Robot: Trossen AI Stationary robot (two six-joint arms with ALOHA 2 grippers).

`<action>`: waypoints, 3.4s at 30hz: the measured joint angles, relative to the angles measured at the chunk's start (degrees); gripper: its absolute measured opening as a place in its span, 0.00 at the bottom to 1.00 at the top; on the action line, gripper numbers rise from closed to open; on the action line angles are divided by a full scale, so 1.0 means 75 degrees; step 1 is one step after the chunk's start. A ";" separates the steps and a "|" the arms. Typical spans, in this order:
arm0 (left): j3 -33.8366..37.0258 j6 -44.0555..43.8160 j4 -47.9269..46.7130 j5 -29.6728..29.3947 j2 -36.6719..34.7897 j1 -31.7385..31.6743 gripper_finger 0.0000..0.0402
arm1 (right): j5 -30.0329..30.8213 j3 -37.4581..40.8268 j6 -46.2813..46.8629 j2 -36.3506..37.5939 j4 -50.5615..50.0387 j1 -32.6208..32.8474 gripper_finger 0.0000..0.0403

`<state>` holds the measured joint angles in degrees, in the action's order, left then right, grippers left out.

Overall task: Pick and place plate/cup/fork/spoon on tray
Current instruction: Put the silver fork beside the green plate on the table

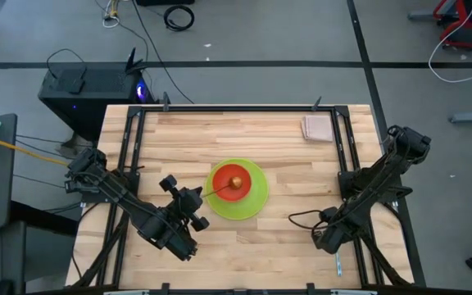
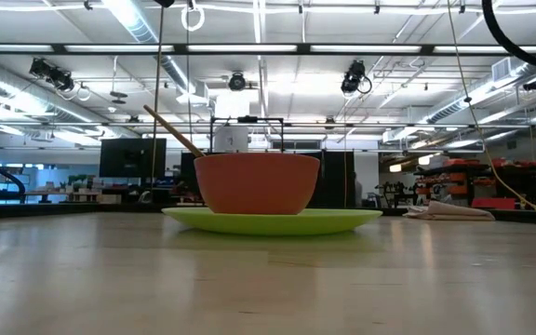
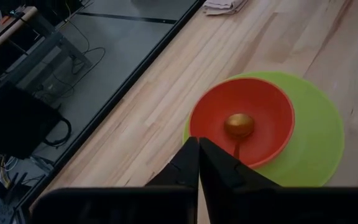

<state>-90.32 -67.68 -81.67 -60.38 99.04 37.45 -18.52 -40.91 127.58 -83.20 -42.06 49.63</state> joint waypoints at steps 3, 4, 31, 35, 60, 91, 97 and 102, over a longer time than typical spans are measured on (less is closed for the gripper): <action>0.0000 -0.0003 -0.0003 0.0000 0.0000 0.0000 0.02 | -0.0037 0.0003 0.0173 -0.0019 0.0025 0.0078 0.28; -0.0001 -0.0003 -0.0003 0.0000 0.0003 0.0000 0.02 | -0.0058 0.0003 0.0233 -0.0048 0.0028 0.0115 0.28; -0.0003 -0.0020 0.0085 0.0236 0.0006 0.0000 0.01 | 0.0375 0.0009 -0.0399 -0.0962 0.1175 0.0161 0.27; -0.0003 -0.0020 0.0107 0.0246 0.0006 0.0003 0.04 | 0.1094 0.0012 -0.0534 -0.0851 0.1548 0.0152 0.23; -0.0003 0.0125 0.0213 0.0535 0.0006 0.0002 0.02 | 0.1498 -0.0017 -0.0640 -0.1149 0.1648 0.0157 0.02; -0.0005 0.0122 0.0280 0.0682 0.0000 0.0002 0.05 | 0.2511 0.0026 -0.1523 -0.0654 0.1316 -0.0301 0.02; -0.0004 0.0122 0.0283 0.0685 -0.0003 0.0000 0.02 | 0.2495 0.0023 -0.2018 -0.0489 0.1296 -0.0595 0.02; -0.0003 0.0122 0.0289 0.0688 -0.0003 0.0003 0.05 | 0.2603 0.0012 -0.2213 -0.0078 0.0837 -0.0866 0.02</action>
<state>-90.35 -66.76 -79.50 -55.22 99.02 37.47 1.00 -40.82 110.98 -83.78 -35.78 43.13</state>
